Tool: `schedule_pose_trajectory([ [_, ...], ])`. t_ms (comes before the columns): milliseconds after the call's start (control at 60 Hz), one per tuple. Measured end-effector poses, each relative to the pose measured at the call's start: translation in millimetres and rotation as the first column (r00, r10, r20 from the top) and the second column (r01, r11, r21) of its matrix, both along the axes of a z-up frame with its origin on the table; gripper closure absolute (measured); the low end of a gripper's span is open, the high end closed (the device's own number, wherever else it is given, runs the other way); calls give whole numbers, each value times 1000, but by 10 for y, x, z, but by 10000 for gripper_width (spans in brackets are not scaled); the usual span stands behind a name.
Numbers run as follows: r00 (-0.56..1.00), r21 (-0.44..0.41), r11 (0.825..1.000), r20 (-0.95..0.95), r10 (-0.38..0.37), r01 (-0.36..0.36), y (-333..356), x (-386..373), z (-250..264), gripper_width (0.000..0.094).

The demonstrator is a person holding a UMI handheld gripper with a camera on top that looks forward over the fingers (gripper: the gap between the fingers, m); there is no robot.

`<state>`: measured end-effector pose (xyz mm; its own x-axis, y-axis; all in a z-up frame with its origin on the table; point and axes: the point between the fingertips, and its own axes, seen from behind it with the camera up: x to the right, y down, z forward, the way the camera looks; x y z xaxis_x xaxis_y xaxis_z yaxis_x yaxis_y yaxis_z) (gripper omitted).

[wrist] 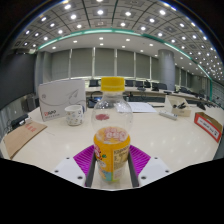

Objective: Pour water

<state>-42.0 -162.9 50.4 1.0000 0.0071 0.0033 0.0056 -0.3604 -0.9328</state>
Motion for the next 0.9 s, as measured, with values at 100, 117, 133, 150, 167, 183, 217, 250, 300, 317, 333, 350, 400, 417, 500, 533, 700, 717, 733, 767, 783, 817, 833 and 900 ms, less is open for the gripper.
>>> schedule_pose_trajectory([
  [100, 998, 7, 998, -13, -57, 57, 91, 44, 5, 461],
  [117, 998, 7, 998, -10, -64, 64, 93, 54, 5, 467],
  [133, 998, 7, 998, -8, -70, 70, 97, 61, 4, 478],
  [150, 997, 5, 997, -8, -75, 75, 101, 61, 4, 497],
  [167, 997, 2, 997, -10, -79, 79, 102, 61, 4, 503],
  [183, 997, -2, 997, -11, -80, 80, 103, 57, 3, 517],
  [217, 996, -9, 996, -8, -84, 84, 106, 58, 10, 521],
  [250, 996, -11, 996, 6, -90, 90, 128, 62, 39, 522],
  [300, 995, -8, 996, 48, -89, 90, 177, 89, 112, 520],
  [317, 994, -5, 996, 67, -91, 92, 202, 104, 148, 522],
  [333, 992, -2, 995, 87, -97, 97, 229, 109, 185, 522],
  [350, 990, 2, 995, 105, -98, 99, 258, 127, 227, 522],
  [400, 982, 14, 995, 158, -100, 99, 374, 178, 360, 522],
  [417, 979, 15, 995, 179, -102, 101, 422, 201, 400, 522],
  [500, 946, 27, 994, 304, -112, 108, 719, 332, 638, 521],
  [533, 925, 29, 994, 364, -111, 108, 849, 375, 737, 522],
  [700, 701, 79, 996, 707, -90, 49, 1646, 408, 1285, 521],
  [717, 666, 82, 996, 740, -88, 41, 1731, 371, 1315, 522],
  [733, 629, 80, 996, 773, -82, 32, 1812, 344, 1344, 523],
  [767, 552, 75, 997, 831, -68, 10, 1970, 272, 1400, 521],
  [783, 512, 74, 997, 856, -63, -1, 2043, 235, 1429, 524],
  [817, 427, 71, 997, 903, -54, -24, 2173, 175, 1498, 524],
  [833, 382, 67, 997, 923, -49, -34, 2249, 121, 1503, 523],
  [900, 194, 49, 996, 980, -34, -70, 2430, 5, 1588, 522],
])
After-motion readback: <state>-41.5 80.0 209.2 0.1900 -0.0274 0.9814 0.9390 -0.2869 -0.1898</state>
